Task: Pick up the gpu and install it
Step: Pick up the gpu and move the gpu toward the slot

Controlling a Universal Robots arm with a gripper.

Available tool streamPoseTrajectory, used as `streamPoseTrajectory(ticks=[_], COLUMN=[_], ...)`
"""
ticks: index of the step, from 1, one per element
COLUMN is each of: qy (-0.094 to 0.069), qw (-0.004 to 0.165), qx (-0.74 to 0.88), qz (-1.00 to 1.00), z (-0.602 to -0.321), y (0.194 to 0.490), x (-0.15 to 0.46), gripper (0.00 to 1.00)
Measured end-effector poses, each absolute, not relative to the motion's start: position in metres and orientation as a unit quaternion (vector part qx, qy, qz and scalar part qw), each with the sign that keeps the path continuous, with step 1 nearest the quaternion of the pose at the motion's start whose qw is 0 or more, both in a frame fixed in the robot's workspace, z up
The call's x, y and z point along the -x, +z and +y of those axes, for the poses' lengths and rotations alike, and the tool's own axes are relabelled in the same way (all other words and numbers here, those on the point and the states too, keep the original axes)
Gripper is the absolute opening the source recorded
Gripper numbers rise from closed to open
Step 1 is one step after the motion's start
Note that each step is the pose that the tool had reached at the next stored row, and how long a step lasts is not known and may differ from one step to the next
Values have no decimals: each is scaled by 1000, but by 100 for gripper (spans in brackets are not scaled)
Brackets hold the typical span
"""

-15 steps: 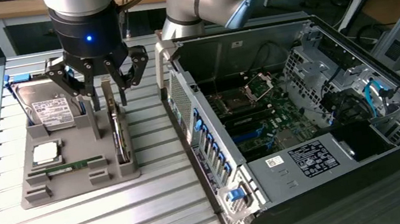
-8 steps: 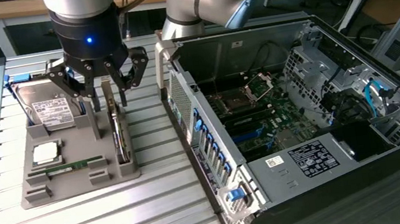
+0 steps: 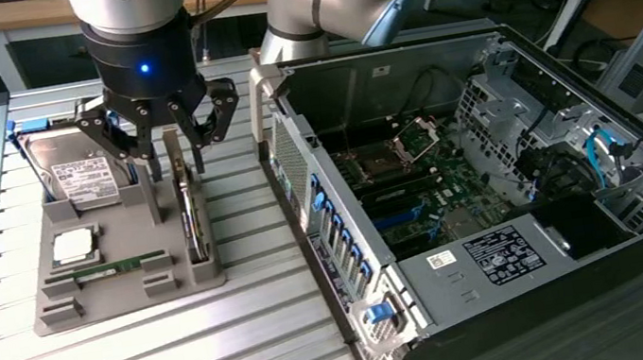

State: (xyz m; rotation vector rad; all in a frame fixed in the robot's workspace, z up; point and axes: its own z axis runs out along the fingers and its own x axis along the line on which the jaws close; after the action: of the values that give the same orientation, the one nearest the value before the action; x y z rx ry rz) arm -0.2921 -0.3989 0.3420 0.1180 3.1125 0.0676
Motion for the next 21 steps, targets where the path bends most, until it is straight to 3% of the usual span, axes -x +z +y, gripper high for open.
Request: streamPoseTrajectory(ticks=[21], qy=[22], qw=[13], qx=[-38], qz=[999], z=[-399], y=[334], x=[292], gripper=[48])
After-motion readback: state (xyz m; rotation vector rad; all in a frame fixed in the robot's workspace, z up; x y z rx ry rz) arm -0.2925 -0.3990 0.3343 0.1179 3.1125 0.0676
